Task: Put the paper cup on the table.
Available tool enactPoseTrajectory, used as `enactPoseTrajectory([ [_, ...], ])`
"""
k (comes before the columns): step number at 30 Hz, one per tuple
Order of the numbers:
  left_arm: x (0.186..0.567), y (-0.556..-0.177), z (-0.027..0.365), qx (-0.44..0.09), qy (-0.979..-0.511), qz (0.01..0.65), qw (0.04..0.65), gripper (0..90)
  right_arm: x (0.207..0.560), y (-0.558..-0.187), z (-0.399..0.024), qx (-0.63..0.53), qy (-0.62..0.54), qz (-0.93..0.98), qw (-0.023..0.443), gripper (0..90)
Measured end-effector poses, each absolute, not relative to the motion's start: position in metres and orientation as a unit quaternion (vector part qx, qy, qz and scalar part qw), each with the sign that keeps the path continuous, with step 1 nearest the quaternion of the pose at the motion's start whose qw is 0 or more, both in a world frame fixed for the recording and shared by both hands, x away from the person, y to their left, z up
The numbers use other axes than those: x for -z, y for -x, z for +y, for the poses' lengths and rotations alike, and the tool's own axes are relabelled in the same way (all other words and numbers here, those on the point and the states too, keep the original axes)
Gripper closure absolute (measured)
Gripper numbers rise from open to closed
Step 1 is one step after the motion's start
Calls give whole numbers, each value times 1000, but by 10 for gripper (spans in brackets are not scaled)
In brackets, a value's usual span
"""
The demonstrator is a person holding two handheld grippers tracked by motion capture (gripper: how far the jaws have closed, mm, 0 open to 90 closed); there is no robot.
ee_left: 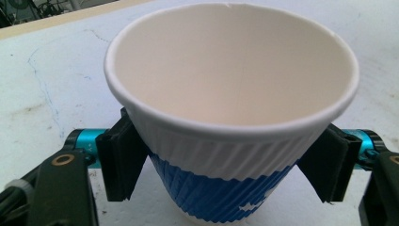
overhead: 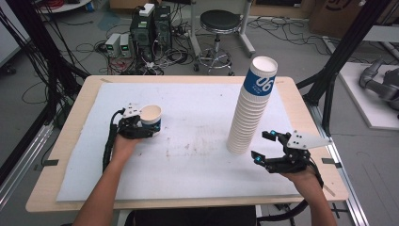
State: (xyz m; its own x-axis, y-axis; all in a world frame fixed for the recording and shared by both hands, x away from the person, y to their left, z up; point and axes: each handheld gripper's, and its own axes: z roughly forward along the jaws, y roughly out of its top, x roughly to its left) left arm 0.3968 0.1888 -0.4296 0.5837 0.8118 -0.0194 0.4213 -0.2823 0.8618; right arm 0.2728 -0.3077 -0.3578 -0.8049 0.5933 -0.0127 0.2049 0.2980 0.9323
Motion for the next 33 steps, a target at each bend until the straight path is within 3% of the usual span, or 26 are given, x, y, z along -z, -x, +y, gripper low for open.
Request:
enactPoseTrajectory([
  [10,426,-390,190,-192,-786,419,413,223,358,-272,-305,-533,-253,787,179,200],
  [16,443,-376,200,-188,-771,442,418,223,359,-273,-305,-532,-254,788,178,200],
  [25,436,-357,214,-191,-753,433,456,223,360,-274,-302,-531,-251,790,176,200],
  [33,416,-335,231,-204,-712,411,532,223,363,-275,-303,-530,-257,789,175,200],
])
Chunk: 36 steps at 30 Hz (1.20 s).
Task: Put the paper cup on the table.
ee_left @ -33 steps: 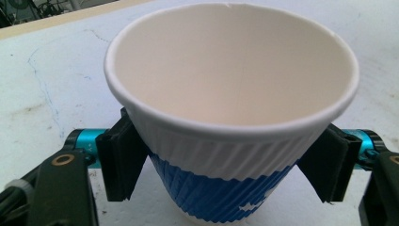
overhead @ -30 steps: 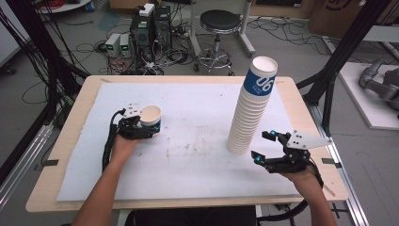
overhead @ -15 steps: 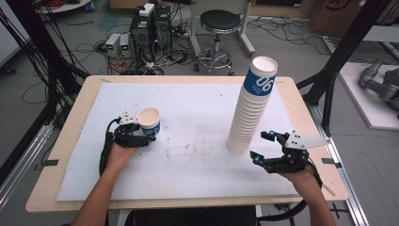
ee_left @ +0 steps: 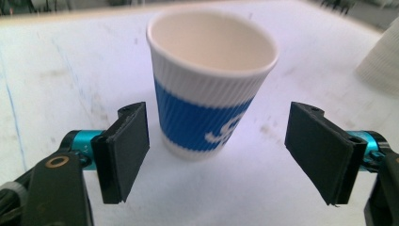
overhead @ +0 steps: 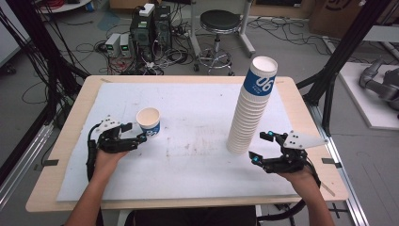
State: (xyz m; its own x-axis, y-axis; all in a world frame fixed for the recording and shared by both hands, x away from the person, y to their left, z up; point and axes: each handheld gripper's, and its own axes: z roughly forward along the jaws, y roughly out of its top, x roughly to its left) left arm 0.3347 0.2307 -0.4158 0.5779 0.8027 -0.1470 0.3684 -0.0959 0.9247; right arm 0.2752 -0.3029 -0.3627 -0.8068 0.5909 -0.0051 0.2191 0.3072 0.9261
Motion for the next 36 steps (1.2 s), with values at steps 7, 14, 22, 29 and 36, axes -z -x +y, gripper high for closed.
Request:
enactPoseTrajectory([
  [7,402,-326,238,-243,-682,385,572,213,364,-276,-304,-529,-259,788,179,200],
  [14,392,-318,245,-243,-664,353,612,205,364,-277,-308,-522,-270,786,194,200],
  [22,376,-315,247,-239,-660,328,632,199,365,-278,-312,-506,-298,780,215,199],
  [29,362,-310,241,-236,-661,310,641,190,362,-278,-316,-509,-299,775,225,200],
  [36,360,-306,236,-234,-666,304,640,190,360,-276,-315,-510,-298,775,226,200],
])
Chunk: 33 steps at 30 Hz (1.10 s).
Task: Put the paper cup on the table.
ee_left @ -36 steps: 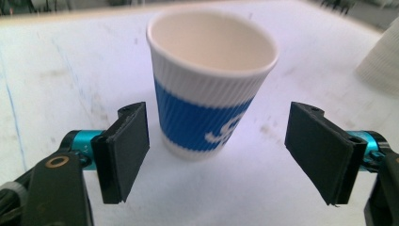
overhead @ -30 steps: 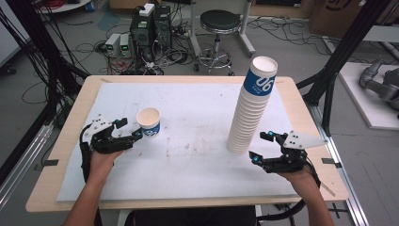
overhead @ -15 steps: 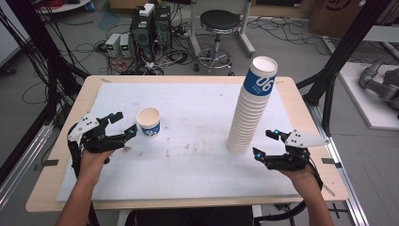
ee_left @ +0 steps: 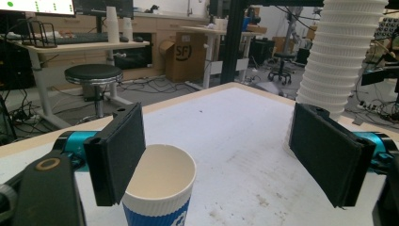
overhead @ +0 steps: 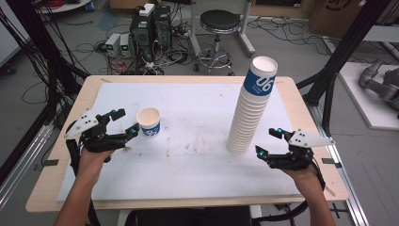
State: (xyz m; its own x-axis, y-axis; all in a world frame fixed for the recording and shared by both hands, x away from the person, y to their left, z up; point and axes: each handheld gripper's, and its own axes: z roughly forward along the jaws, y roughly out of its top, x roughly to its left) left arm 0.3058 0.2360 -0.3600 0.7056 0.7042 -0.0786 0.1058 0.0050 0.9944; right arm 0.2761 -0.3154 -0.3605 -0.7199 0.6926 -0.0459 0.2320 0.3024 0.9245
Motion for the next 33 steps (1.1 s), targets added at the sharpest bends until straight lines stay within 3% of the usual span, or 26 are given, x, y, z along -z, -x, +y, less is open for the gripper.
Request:
enactPoseTrajectory([
  [33,368,-306,237,-233,-668,312,634,190,358,-273,-318,-509,-301,772,233,200],
])
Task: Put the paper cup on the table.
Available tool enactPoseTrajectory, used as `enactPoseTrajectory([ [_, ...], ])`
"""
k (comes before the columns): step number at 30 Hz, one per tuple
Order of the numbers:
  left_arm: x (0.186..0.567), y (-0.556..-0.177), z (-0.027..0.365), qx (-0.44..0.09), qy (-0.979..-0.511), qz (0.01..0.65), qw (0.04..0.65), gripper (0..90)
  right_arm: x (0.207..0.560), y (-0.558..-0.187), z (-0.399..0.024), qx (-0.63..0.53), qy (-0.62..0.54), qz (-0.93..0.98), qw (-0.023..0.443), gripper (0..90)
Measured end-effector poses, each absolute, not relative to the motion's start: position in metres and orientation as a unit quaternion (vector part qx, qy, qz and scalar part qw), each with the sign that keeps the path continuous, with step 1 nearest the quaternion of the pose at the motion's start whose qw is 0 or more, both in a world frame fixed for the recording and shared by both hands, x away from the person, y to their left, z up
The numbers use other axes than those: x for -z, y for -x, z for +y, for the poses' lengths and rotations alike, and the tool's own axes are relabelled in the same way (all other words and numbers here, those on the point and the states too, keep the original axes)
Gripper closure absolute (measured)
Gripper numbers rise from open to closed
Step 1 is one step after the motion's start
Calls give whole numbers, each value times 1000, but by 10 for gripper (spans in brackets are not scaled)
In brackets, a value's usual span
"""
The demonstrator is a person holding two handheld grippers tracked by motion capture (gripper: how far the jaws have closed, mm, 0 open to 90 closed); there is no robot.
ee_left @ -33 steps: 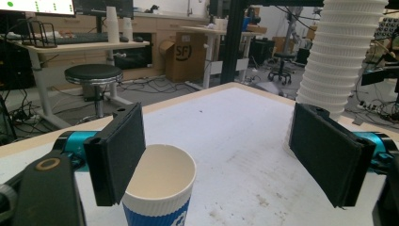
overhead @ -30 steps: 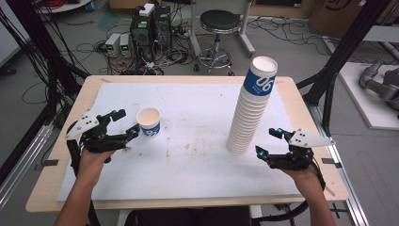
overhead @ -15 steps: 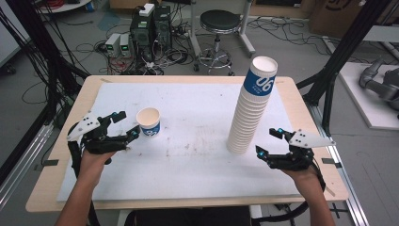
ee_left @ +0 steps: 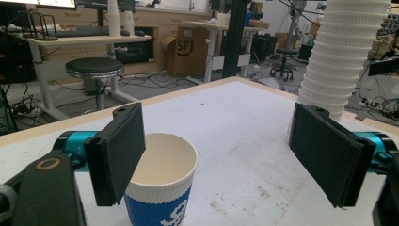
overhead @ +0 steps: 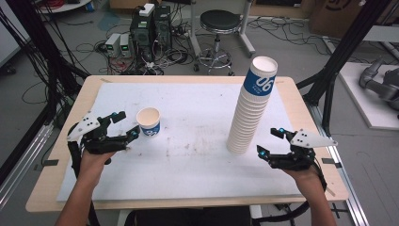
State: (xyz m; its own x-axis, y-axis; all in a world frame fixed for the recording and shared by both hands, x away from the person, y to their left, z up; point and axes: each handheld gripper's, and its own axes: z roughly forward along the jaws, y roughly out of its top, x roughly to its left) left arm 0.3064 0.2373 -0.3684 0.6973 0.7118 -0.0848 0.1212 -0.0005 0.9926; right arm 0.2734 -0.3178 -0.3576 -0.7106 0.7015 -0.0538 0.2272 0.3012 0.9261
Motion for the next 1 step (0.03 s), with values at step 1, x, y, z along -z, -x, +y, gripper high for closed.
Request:
enactPoseTrajectory([
  [1,369,-307,238,-232,-668,312,635,190,358,-273,-318,-509,-300,772,234,200],
])
